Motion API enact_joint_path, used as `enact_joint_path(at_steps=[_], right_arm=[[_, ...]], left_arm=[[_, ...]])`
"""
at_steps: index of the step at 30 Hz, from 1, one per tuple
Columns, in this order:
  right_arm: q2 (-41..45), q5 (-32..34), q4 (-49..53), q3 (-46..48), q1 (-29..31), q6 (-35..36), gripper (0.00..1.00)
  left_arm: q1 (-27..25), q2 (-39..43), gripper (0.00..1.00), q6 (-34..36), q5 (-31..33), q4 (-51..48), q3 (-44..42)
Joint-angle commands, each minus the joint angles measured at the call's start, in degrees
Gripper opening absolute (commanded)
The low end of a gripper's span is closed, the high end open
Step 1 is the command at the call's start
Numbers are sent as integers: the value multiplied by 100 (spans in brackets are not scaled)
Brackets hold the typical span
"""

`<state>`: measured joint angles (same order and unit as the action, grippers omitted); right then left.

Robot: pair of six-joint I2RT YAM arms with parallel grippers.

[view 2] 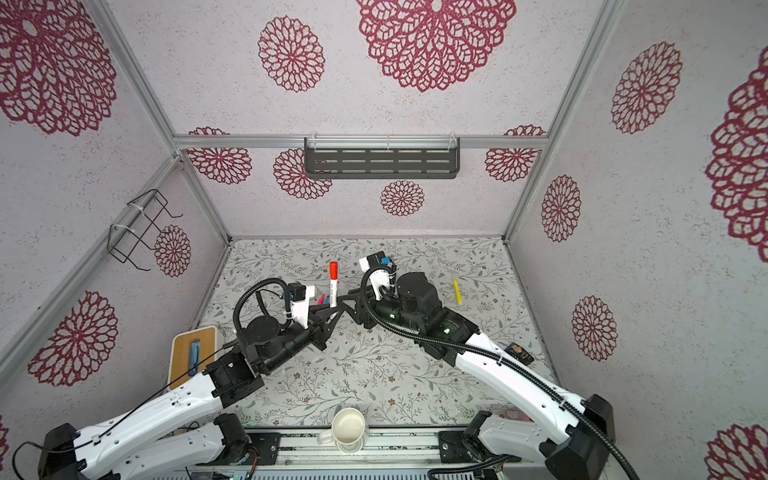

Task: Insert the pens into the pen caps
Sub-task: 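Draw the right gripper back while the left gripper holds the capped marker upright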

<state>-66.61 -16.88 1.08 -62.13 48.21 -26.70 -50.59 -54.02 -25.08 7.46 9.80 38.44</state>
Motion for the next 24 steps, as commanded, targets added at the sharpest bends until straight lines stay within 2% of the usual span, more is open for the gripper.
enact_joint_path(at_steps=[1,15,24], right_arm=[[-18,-140,-353,-212,-13,-111,43],[-107,-126,-565,-116,-22,-90,39],[-118,-82,-624,-11,-64,-108,32]], left_arm=[[-105,-60,0,58,134,257,-47],[-318,-301,0,78,201,378,19],[-363,-405,0,75,152,476,32]])
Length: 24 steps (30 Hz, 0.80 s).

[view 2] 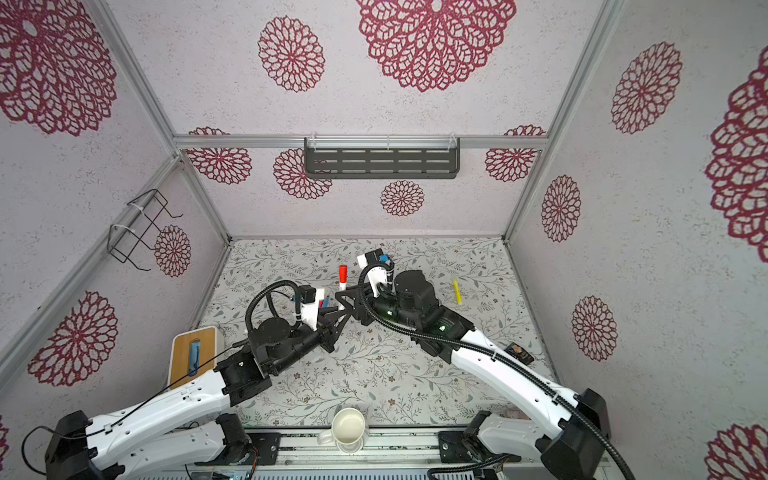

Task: Insert the pens into the pen caps
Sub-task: 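Draw the right gripper back while the left gripper holds the capped marker upright, then grasp the capped white marker with the right gripper while the left gripper opens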

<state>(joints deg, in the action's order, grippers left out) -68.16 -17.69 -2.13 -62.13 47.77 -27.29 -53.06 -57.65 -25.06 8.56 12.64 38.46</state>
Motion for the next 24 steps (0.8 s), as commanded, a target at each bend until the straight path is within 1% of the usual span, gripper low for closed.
enact_joint_path(at_steps=[1,9,13,15,17,21,24], right_arm=[[41,7,-311,3,-14,-55,32],[12,56,-417,126,-64,-97,31],[-6,-10,-436,146,-90,-110,27],[12,-14,-442,164,-101,-130,21],[24,-19,-459,183,-115,-136,18],[56,-12,-470,219,-141,-149,10],[80,-1,-485,244,-159,-172,7]], left_arm=[[-127,-58,0,71,41,195,39],[-151,-79,0,62,15,274,48],[-172,-84,0,53,23,274,39],[-172,-88,0,36,24,283,38],[-178,-88,0,31,14,291,39],[-179,-115,0,27,-27,309,48],[-194,-125,0,53,-47,326,56]])
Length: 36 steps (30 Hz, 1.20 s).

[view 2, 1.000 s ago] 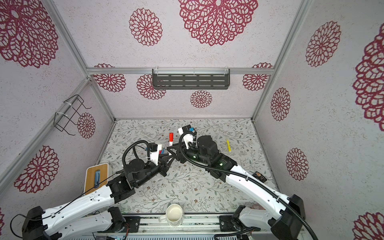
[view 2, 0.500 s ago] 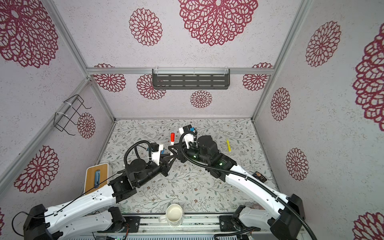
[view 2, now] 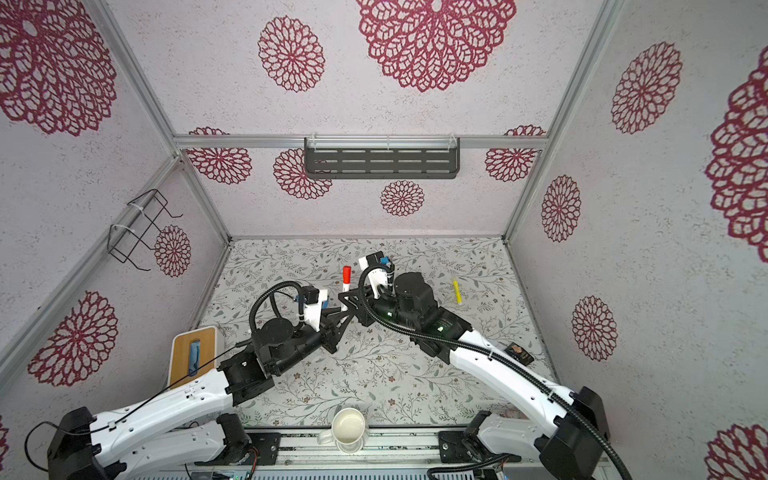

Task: Insert the pens into the pen caps
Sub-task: 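Grasp the capped white marker with the right gripper while the left gripper opens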

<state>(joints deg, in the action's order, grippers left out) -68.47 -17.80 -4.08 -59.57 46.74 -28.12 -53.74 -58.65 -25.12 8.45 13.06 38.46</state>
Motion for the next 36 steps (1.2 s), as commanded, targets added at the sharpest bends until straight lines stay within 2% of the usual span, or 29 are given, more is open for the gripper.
enact_joint_path(at_steps=[1,4,9,11,20,31,32,36], right_arm=[[118,14,-292,-2,-54,-86,6],[162,77,-295,33,-77,-112,4],[257,150,-287,94,-151,-144,3],[289,165,-271,111,-187,-167,3],[437,294,-125,165,-321,-159,2],[692,654,557,-16,-593,121,1],[711,717,665,-55,-619,167,1],[777,952,1067,-207,-764,295,1]], left_arm=[[-127,-32,0,58,-36,285,65],[-124,-48,1,28,-11,246,90],[-139,-47,32,33,8,193,105],[-137,-41,36,32,3,173,118],[-139,20,42,41,49,123,114],[-137,183,59,35,448,-136,109],[-137,203,63,34,507,-169,109],[-139,247,65,86,767,-276,114]])
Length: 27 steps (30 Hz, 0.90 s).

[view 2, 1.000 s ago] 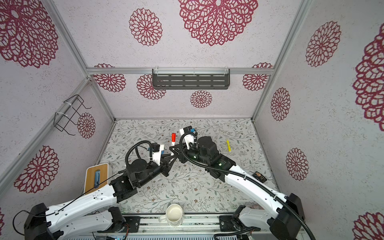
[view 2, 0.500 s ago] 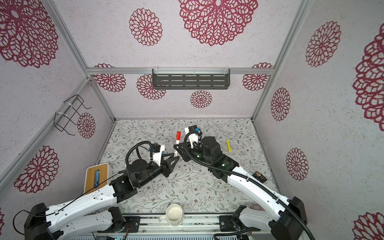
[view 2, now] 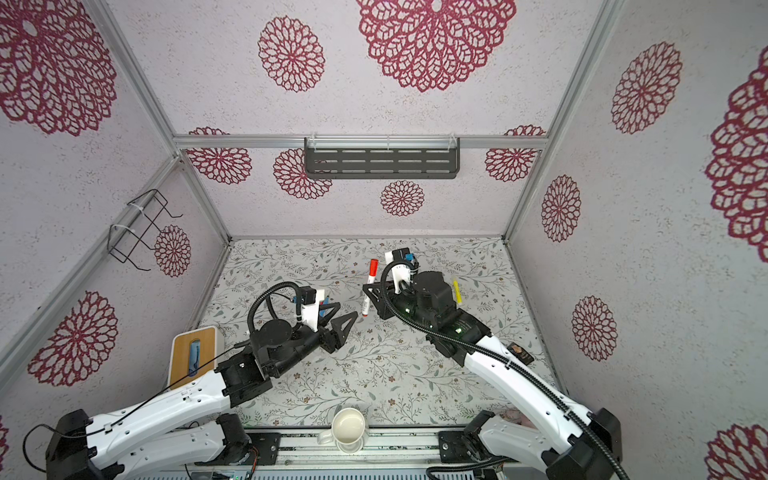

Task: Insert the pens into the pen caps
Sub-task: 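Carry the capped marker with the right gripper toward the yellow highlighter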

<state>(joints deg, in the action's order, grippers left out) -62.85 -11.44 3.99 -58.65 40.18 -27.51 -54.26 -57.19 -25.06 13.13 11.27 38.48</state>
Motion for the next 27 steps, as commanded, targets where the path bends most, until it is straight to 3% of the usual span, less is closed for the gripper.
enact_joint_path(at_steps=[1,13,27], right_arm=[[226,367,390,-357,-169,275,1],[201,896,1800,-925,-1031,570,0],[-713,1373,2876,-1536,-1860,1045,0]], left_arm=[[-84,110,65,96,353,-126,116],[-65,-55,66,114,656,-373,274],[-23,-38,65,39,709,-687,301]])
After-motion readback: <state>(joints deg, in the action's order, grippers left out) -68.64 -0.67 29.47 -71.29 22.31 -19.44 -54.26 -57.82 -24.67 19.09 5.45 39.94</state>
